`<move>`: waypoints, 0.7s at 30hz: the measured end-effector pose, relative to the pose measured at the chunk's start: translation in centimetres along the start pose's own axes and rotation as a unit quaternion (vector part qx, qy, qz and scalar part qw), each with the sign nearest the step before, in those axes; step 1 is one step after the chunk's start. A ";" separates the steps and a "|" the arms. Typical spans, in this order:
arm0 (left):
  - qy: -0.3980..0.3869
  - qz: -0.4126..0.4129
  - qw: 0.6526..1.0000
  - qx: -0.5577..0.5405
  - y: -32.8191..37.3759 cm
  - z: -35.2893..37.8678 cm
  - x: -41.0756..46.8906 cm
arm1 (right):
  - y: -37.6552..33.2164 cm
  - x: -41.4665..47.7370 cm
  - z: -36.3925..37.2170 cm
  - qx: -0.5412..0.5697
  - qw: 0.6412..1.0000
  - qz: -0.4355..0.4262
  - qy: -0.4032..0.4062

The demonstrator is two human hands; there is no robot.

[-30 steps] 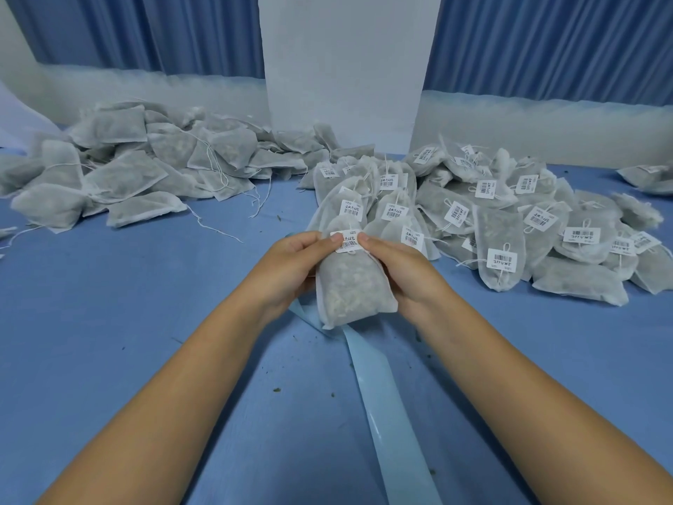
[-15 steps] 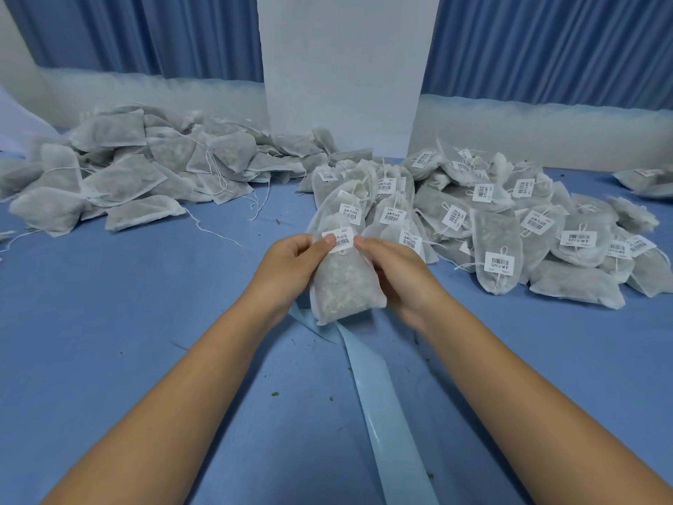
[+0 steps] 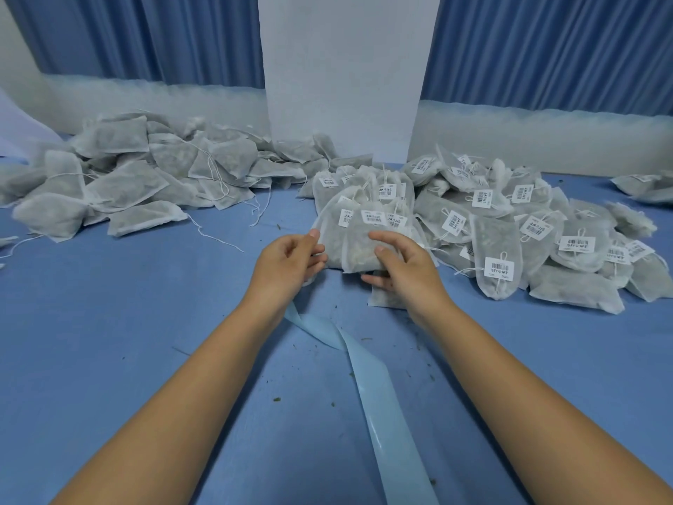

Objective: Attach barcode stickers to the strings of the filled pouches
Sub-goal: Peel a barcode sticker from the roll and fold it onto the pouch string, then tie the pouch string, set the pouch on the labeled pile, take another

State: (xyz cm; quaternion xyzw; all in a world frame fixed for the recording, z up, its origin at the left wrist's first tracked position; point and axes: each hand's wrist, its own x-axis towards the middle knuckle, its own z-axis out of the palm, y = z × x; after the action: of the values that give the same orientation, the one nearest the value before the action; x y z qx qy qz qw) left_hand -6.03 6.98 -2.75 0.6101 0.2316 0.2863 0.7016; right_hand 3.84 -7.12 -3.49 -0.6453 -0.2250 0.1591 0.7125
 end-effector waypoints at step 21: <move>0.042 0.021 0.999 -0.019 1.0 -2.0 0.7 | 2.2 7.1 -4.4 -0.491 0.870 -0.041 -0.008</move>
State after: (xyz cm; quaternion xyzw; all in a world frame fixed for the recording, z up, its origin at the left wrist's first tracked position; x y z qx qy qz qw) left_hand -6.97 8.99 -2.04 0.5890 0.2426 0.3301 0.6966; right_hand 12.32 -6.91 -5.16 -0.9008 -0.3060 0.0033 0.3079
